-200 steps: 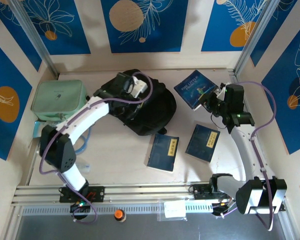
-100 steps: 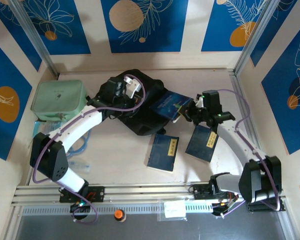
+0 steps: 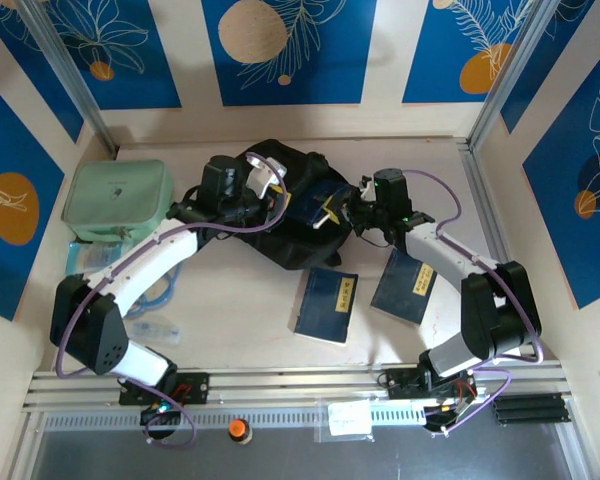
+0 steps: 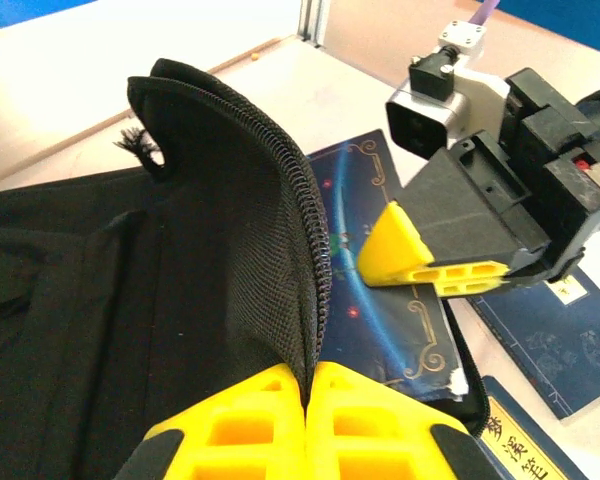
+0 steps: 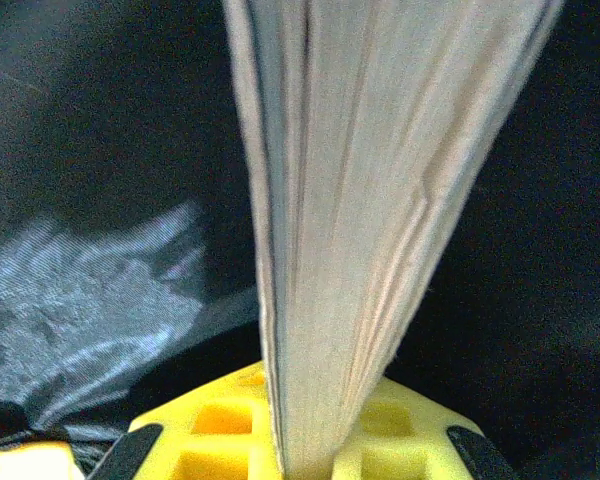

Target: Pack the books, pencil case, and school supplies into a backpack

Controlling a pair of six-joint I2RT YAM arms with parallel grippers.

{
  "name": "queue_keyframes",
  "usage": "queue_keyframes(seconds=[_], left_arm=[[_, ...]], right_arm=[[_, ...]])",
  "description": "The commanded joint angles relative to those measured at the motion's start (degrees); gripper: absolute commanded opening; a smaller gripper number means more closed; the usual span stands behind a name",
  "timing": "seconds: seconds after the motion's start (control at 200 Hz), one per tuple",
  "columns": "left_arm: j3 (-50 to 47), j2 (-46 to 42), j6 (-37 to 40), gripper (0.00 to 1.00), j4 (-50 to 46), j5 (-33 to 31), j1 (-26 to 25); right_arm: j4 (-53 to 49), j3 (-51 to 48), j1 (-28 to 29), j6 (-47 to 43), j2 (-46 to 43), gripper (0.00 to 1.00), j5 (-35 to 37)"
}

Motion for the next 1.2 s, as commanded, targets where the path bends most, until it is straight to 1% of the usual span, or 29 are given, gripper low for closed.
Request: queue_keyframes(seconds=[0.0, 0.13, 0.32, 0.385, 0.5, 0.7, 0.775, 0.795, 0.85, 0.88, 1.02, 1.075, 1.14, 1.195], left_arm=[[-0.9, -3.0, 1.7, 0.0, 4.5, 3.1, -0.3], [-1.0, -2.7, 1.3, 0.0, 5.3, 3.5, -0.3], [-1.5, -2.6, 0.2, 0.0, 6.2, 3.6, -0.3], [-2.0, -2.8, -0.1, 0.0, 6.6, 3.4, -0.3], [-2.4, -2.9, -0.4, 0.0, 6.6, 2.5, -0.3], [-3.0, -2.8, -1.2, 0.0, 6.7, 0.3, -0.3], [-3.1, -2.4, -1.6, 0.0, 6.9, -0.3, -0.3], [-3.1, -2.3, -1.7, 0.0, 6.9, -0.5, -0.3], [-3.0, -1.9, -1.9, 0.0, 6.6, -1.2, -0.3], [-2.9, -1.7, -2.0, 0.0, 6.4, -1.7, -0.3], [-2.6, -0.5, -2.4, 0.0, 5.3, -3.2, -0.3], [-2.6, 0.0, -2.6, 0.0, 5.1, -3.4, -0.3], [-2.6, 0.6, -2.9, 0.0, 4.9, -3.6, -0.3], [-2.5, 1.0, -3.2, 0.0, 5.0, -3.5, -0.3]], right_arm=[[11.7, -0.1, 0.9, 0.8, 0.5, 0.0, -1.0], [14.7, 1.5, 2.3, 2.1, 6.4, 0.0, -2.3], [17.9, 7.0, 4.5, 3.0, 17.0, 0.0, -1.5], [16.9, 9.6, 5.1, 2.5, 20.1, 0.0, 0.0], [16.4, 13.7, 5.4, 2.9, 25.3, 0.0, 0.5], [13.9, 19.0, 5.8, 3.8, 31.9, 0.0, 2.9], [12.2, 20.1, 5.7, 3.6, 33.2, 0.08, 4.4], [11.4, 20.3, 5.7, 3.4, 33.4, 0.11, 4.8], [8.6, 21.1, 5.5, 2.9, 33.5, 0.25, 5.7], [7.6, 21.1, 5.4, 2.6, 33.2, 0.3, 5.7], [5.7, 17.2, 4.4, 1.0, 28.0, 0.48, 5.5], [3.6, 15.0, 3.8, 1.1, 24.8, 0.51, 5.0], [3.7, 11.4, 2.9, 1.4, 20.7, 0.52, 3.2], [3.2, 8.3, 2.7, 1.3, 16.7, 0.53, 3.1]])
